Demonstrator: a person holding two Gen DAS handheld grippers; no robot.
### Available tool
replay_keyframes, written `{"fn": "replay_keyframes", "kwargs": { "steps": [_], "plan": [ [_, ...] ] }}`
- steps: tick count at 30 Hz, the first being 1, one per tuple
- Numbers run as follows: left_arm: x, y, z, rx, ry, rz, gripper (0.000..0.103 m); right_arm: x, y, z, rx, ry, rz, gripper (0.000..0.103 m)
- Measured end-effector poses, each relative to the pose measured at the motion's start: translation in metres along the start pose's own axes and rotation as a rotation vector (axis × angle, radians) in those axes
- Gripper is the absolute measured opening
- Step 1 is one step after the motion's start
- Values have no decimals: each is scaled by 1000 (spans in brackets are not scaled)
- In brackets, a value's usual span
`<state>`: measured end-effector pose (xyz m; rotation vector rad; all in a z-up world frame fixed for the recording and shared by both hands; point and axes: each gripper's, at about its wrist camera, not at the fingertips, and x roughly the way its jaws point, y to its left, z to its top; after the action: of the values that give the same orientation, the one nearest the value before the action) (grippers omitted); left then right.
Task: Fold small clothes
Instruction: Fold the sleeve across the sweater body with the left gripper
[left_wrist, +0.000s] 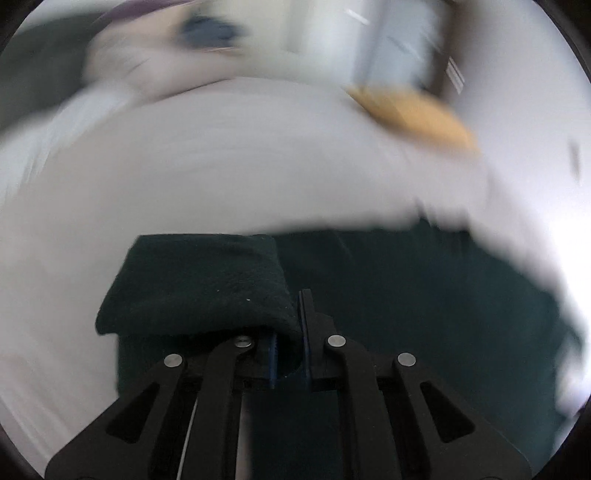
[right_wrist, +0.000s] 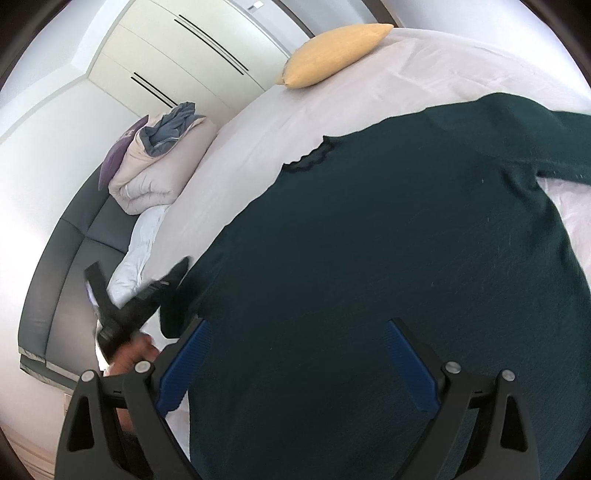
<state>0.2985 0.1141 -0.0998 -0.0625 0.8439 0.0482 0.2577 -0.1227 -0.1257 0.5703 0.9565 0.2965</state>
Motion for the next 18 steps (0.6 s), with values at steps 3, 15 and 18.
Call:
{"fn": "replay_keyframes", "kwargs": {
  "steps": [3, 15, 18],
  "plan": [
    [13, -37, -20, 200, 9, 96, 7, 10, -3, 19, -8, 32, 36, 97],
    [34, -98, -100, 718, -80, 331, 7, 84, -1, 69, 52, 165, 135, 97],
    [28, -71, -90, 533, -32, 251, 7, 82, -5, 68, 50, 159, 130, 97]
  ]
}}
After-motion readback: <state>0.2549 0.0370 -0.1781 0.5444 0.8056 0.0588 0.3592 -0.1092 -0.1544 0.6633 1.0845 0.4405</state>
